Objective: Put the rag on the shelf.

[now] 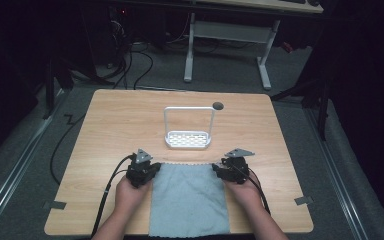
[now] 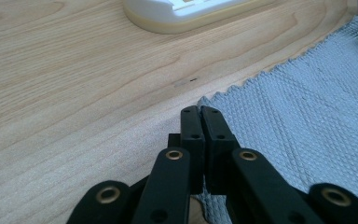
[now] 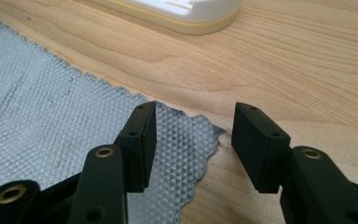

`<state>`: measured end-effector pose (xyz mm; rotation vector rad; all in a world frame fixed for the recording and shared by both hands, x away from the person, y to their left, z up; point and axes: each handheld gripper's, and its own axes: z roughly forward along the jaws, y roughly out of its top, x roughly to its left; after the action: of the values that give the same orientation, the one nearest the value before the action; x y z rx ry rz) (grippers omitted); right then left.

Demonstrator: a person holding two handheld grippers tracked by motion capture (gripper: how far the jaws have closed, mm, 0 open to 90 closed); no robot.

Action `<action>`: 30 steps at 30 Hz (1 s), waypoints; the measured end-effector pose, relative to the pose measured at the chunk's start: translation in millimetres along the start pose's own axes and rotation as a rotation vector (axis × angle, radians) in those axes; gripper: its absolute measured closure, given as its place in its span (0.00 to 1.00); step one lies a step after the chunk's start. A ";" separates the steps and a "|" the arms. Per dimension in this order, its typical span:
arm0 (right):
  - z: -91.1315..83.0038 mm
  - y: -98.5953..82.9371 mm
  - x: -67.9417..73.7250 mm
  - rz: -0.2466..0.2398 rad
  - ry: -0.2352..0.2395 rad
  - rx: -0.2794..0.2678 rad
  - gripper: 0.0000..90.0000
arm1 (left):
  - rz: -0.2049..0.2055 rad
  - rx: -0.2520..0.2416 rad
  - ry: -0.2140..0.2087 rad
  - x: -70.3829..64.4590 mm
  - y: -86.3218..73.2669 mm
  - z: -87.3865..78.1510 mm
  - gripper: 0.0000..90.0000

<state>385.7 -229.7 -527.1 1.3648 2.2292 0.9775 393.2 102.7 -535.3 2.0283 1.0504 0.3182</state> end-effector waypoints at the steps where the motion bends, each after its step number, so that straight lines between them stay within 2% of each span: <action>1: 0.2 0.1 5.4 -0.033 -0.015 0.007 0.66 | 0.004 0.000 0.003 -0.4 0.0 0.0 0.98; 2: 0.2 0.1 5.4 -0.033 -0.015 0.007 0.66 | 0.004 0.000 0.003 -0.4 0.0 0.0 0.98; 3: -0.2 -1.1 9.1 -0.059 -0.031 0.004 0.73 | 0.008 0.000 0.006 -0.8 0.0 0.0 0.98; 4: -0.2 -1.1 9.1 -0.059 -0.031 0.004 0.73 | 0.008 0.000 0.006 -0.8 0.0 0.0 0.98; 5: -1.0 -2.4 9.3 -0.052 -0.023 -0.002 0.83 | 0.003 0.000 0.000 -0.2 -0.1 -0.1 0.98; 7: -1.3 -3.3 8.8 -0.056 -0.020 -0.009 0.86 | -0.001 0.000 -0.002 0.2 -0.1 -0.2 0.98; 8: -1.5 -4.1 8.8 -0.056 -0.008 -0.011 0.92 | -0.001 0.000 -0.003 0.3 -0.2 -0.3 0.98; 10: -1.7 -3.9 8.2 -0.063 0.002 -0.008 0.97 | 0.000 0.000 -0.004 0.5 -0.1 -0.3 0.98; 15: -1.7 -3.9 7.5 -0.062 0.027 -0.005 0.99 | -0.009 -0.001 -0.021 1.6 -0.5 -0.7 0.99; 18: -4.4 -4.0 7.0 -0.060 0.042 -0.021 0.99 | 0.007 -0.018 -0.027 -0.7 -1.4 -3.9 0.99; 19: -9.5 -3.4 6.4 -0.041 0.057 -0.049 0.99 | -0.006 -0.035 -0.037 -0.7 -2.0 -6.5 0.99; 20: -9.5 -3.4 6.4 -0.041 0.057 -0.049 0.99 | -0.006 -0.035 -0.037 -0.7 -2.0 -6.5 0.99; 21: -13.8 -3.3 6.9 -0.034 0.060 -0.079 0.99 | -0.019 -0.058 -0.046 -0.3 -2.7 -10.9 0.99; 22: -16.4 -3.2 7.3 -0.036 0.064 -0.095 0.99 | -0.019 -0.058 -0.046 -0.3 -2.7 -10.9 0.99; 23: -16.4 -3.2 7.3 -0.036 0.064 -0.095 0.99 | -0.018 -0.070 -0.046 -0.4 -2.8 -13.3 0.99; 24: -22.6 -2.7 9.5 -0.038 0.067 -0.129 0.99 | -0.020 -0.092 -0.046 -0.7 -3.1 -18.5 0.99; 26: -26.5 -2.3 12.1 -0.044 0.069 -0.144 0.99 | -0.030 -0.117 -0.060 -0.9 -3.5 -23.7 0.99; 30: -32.1 -1.9 16.2 -0.057 0.072 -0.173 0.99 | -0.021 -0.144 -0.060 -2.5 -2.9 -30.3 0.99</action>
<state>357.4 -228.0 -504.9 1.2022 2.1648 1.1858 373.7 118.2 -517.8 1.8856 0.9832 0.3108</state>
